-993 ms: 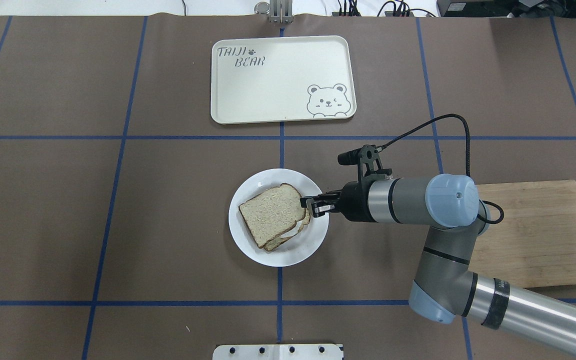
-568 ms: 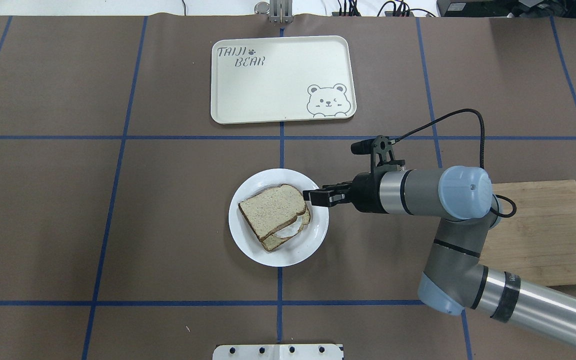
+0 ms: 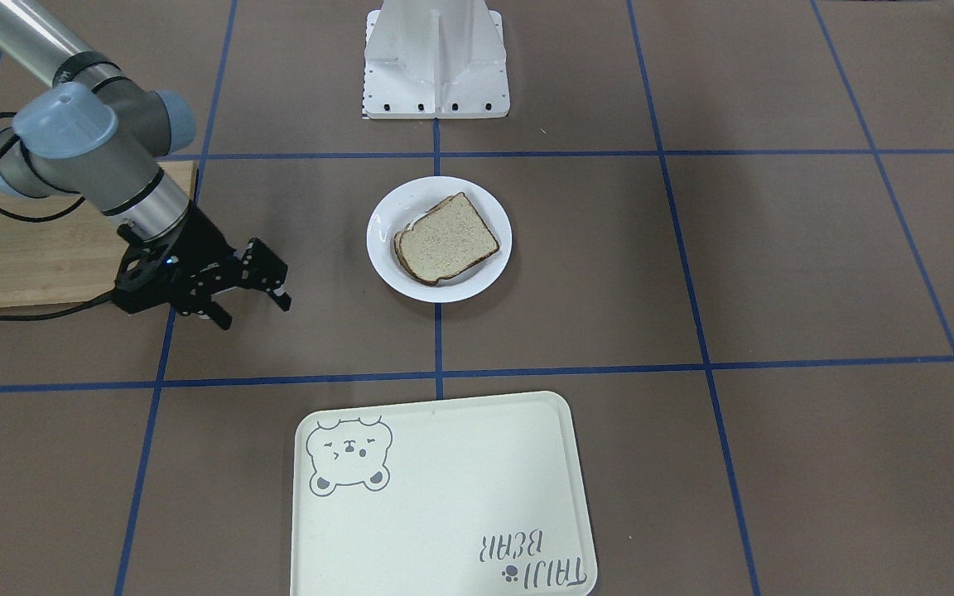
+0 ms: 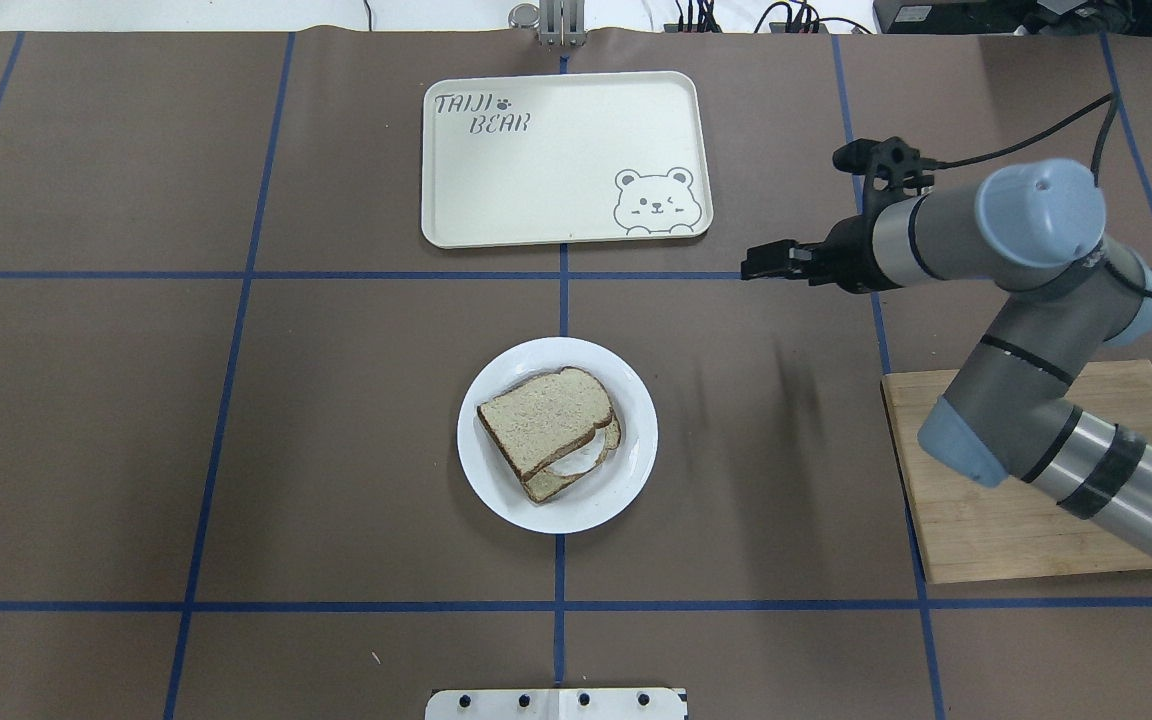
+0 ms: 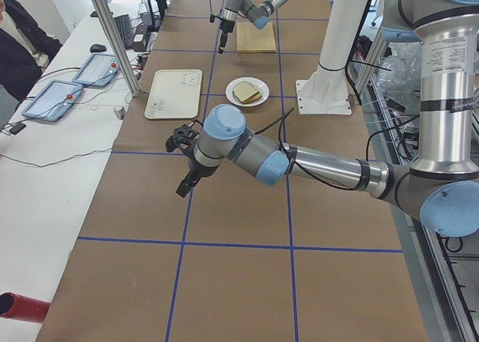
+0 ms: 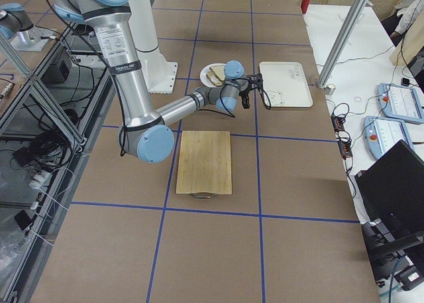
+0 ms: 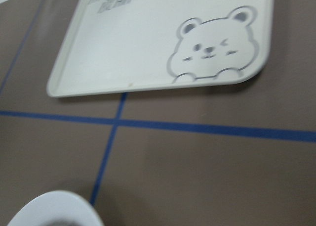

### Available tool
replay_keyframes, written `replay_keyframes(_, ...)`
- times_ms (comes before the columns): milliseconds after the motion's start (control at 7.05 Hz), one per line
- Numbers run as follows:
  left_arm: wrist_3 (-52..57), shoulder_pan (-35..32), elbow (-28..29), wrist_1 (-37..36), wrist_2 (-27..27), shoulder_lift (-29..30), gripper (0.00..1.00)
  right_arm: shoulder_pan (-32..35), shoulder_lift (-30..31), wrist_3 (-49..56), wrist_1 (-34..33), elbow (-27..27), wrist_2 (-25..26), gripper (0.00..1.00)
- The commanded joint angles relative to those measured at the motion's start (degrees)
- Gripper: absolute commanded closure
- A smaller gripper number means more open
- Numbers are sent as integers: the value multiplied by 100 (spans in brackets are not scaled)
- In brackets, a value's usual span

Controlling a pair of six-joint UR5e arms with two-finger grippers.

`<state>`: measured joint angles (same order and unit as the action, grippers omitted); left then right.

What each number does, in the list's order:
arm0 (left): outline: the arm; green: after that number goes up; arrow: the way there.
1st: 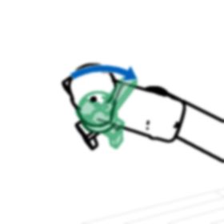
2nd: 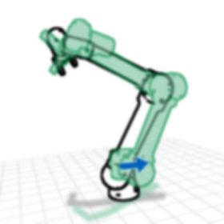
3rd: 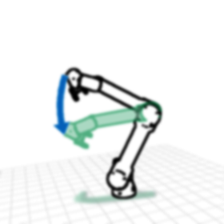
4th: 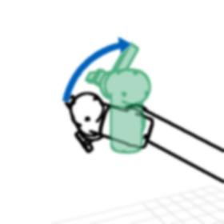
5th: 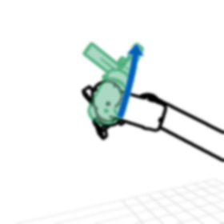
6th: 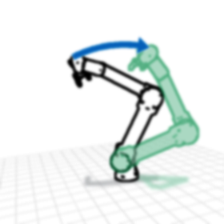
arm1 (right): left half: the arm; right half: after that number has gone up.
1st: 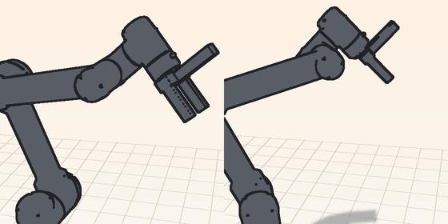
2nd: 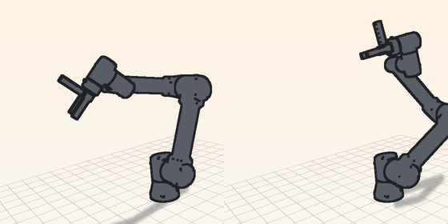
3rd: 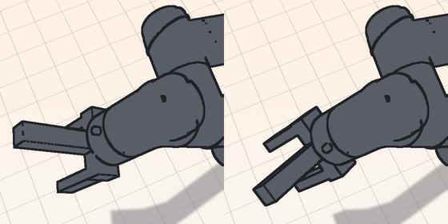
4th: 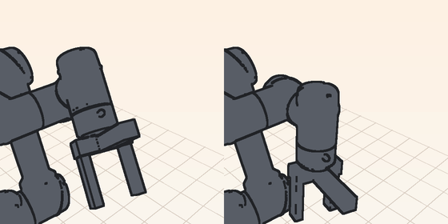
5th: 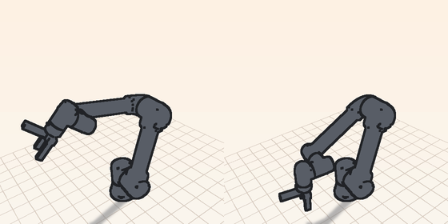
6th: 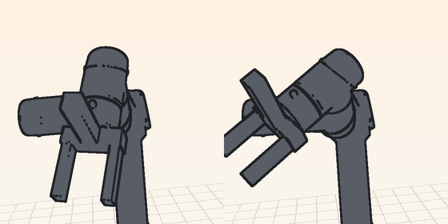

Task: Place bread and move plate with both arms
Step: 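Open the right gripper and withdraw the right arm from the plate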

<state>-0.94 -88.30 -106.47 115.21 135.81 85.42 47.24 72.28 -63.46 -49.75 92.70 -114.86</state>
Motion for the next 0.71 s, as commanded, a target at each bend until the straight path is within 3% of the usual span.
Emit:
replay_keyframes(0, -2239, 914, 4, 1478, 244, 123, 2, 1150, 773, 1626, -702, 29, -771, 0)
replay_keyframes(284, -4493, 1865, 12, 2528, 209, 403, 2, 2416, 1724, 3794, -1043, -24, -1318, 0)
replay_keyframes(426, -5494, 2347, 21, 2828, 113, 640, 2, 2874, 1989, 4832, -1603, 2, -1311, 0)
replay_keyframes(568, -6426, 2926, 12, 3179, -340, 807, 2, 3383, 2122, 5869, -2226, 3, -1320, 0)
